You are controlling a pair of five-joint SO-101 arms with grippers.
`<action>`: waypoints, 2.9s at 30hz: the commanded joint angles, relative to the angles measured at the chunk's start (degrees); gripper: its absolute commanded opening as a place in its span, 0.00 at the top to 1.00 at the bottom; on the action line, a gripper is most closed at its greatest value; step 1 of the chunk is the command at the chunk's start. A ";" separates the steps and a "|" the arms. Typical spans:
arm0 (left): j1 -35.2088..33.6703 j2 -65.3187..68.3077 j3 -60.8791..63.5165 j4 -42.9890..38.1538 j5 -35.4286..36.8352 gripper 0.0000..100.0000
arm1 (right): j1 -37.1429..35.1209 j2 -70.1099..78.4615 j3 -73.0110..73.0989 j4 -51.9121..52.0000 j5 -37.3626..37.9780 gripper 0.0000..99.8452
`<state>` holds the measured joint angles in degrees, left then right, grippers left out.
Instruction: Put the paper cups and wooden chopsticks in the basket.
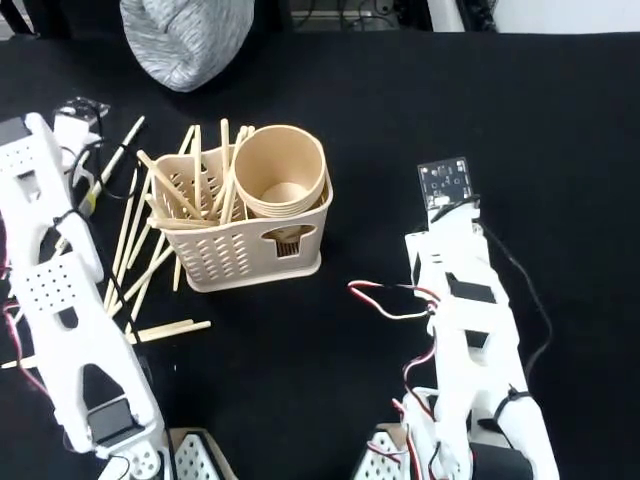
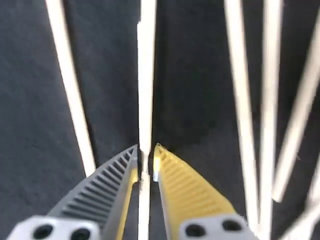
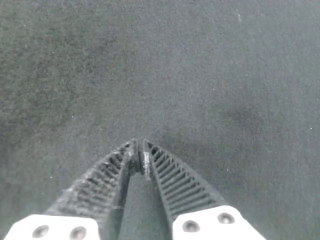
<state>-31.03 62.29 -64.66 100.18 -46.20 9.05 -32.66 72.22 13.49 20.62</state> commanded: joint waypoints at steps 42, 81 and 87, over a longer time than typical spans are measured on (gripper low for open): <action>-11.82 -13.89 16.22 0.70 -3.08 0.97 | -0.79 -0.22 -0.13 -1.05 0.70 0.98; -0.04 -5.45 11.03 -20.04 4.04 0.82 | -0.79 -0.13 -0.13 -1.05 0.79 0.98; -0.04 -1.14 10.24 -20.22 3.87 0.82 | -0.79 -0.13 -0.13 -1.05 0.79 0.98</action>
<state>-31.91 59.12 -52.70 80.48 -42.77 9.05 -32.66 72.22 13.49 20.97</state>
